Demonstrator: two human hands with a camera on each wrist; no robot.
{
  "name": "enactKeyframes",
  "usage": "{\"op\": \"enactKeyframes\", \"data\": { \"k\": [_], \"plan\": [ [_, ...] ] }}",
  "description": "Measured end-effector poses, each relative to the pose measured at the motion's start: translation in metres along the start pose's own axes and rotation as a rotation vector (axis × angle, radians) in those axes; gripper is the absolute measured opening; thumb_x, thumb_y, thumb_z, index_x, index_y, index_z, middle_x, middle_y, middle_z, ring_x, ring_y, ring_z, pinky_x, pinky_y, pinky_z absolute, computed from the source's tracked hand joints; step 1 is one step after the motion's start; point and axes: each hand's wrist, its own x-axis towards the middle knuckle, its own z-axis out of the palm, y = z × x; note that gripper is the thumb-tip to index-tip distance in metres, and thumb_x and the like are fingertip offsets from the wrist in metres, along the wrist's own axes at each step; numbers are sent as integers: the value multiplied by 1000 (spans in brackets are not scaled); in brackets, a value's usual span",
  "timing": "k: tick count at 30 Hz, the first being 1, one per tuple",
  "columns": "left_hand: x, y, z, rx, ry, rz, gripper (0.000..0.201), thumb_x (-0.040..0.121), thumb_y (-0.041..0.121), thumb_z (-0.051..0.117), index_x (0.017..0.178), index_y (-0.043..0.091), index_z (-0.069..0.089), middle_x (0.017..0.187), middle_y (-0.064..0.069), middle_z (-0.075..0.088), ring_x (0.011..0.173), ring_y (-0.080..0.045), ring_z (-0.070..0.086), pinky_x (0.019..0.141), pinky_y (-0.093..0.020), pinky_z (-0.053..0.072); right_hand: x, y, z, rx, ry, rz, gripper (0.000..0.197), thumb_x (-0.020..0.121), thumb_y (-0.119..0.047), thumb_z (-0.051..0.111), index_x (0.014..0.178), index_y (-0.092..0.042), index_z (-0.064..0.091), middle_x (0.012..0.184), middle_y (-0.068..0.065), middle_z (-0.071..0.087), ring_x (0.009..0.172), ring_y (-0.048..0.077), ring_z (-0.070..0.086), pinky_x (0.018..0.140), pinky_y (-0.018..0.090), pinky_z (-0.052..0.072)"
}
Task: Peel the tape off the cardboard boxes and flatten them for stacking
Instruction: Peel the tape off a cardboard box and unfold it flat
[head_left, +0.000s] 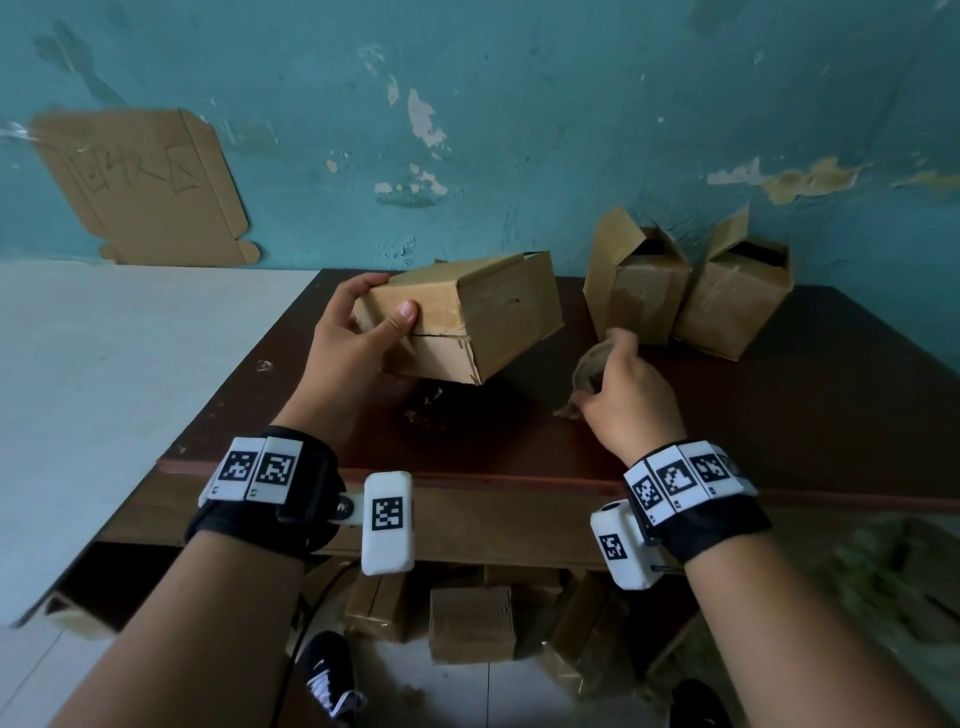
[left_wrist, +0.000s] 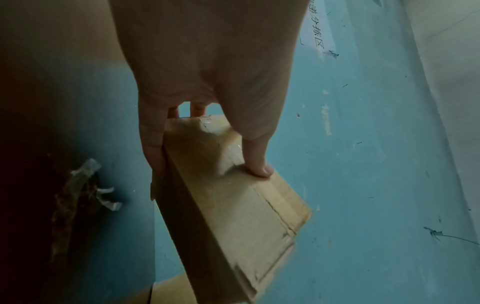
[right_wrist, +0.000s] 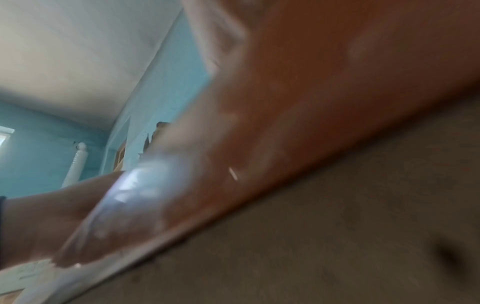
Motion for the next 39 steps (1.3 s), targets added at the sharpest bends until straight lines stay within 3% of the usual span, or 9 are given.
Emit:
{"op": "enactKeyframes", "data": {
  "k": [3, 8, 12, 16, 21, 27, 33, 36, 39],
  "plan": [
    [-2, 2, 0, 24, -10, 21, 46, 73, 42, 85, 114, 37, 67, 131, -19, 57, 107, -35, 67, 78, -71, 57, -3, -3, 0, -10, 77, -104, 50, 91, -10, 69, 134, -14, 45, 114, 12, 68, 106, 33, 65, 82, 43, 53],
    [-1, 3, 0, 69, 3, 51, 49, 67, 49, 85, 111, 40, 68, 129, -13, 60, 115, -37, 66, 82, -66, 59, -9, -8, 2, -74, -20, -290, 18, 90, -5, 62, 102, -18, 59, 95, 3, 68, 89, 29, 66, 69, 40, 52],
    [1, 3, -1, 137, 21, 97, 40, 74, 45, 83, 110, 42, 67, 120, -5, 64, 101, -23, 68, 86, -60, 60, -10, -11, 4, -100, -34, -331, 7, 94, -14, 61, 97, -20, 63, 92, 1, 67, 85, 27, 65, 63, 34, 45],
    [4, 0, -2, 183, 45, 121, 37, 82, 37, 83, 115, 39, 65, 120, 1, 60, 99, -21, 67, 87, -58, 60, -14, -13, 4, -131, -52, -360, 11, 96, -25, 60, 99, -21, 70, 95, 1, 71, 87, 26, 67, 68, 38, 53],
    [8, -6, -4, 212, 63, 150, 39, 84, 35, 82, 118, 36, 64, 119, 7, 58, 108, -25, 66, 87, -56, 60, -20, -15, 6, -188, -23, -446, 10, 92, -30, 63, 91, -25, 72, 89, -3, 71, 84, 22, 66, 67, 31, 43],
    [11, -12, -2, 267, 78, 232, 40, 89, 28, 79, 125, 26, 62, 119, 7, 56, 77, 16, 60, 75, -26, 61, -17, -12, 16, -167, 123, -431, 21, 82, -5, 71, 97, -15, 61, 89, 2, 64, 80, 26, 63, 60, 32, 44],
    [10, -10, 0, 265, 84, 219, 43, 74, 49, 83, 113, 45, 65, 122, 1, 57, 108, -23, 65, 83, -53, 62, -14, -17, 15, -176, 14, -405, 27, 84, 3, 63, 104, -15, 63, 98, 6, 65, 91, 28, 62, 68, 37, 49],
    [12, -10, -1, 288, 76, 227, 46, 67, 59, 81, 110, 52, 64, 127, -5, 56, 114, -30, 64, 85, -53, 61, -13, -14, 18, -85, -49, -333, 25, 90, -18, 66, 114, -18, 58, 111, 4, 64, 101, 27, 64, 76, 34, 49],
    [13, -9, -2, 303, 85, 241, 46, 67, 60, 79, 109, 52, 63, 127, -4, 57, 115, -26, 63, 89, -51, 60, -10, -13, 12, -12, -144, -225, 66, 88, -48, 69, 141, -16, 44, 138, 7, 54, 124, 27, 56, 97, 37, 46]
  ]
}}
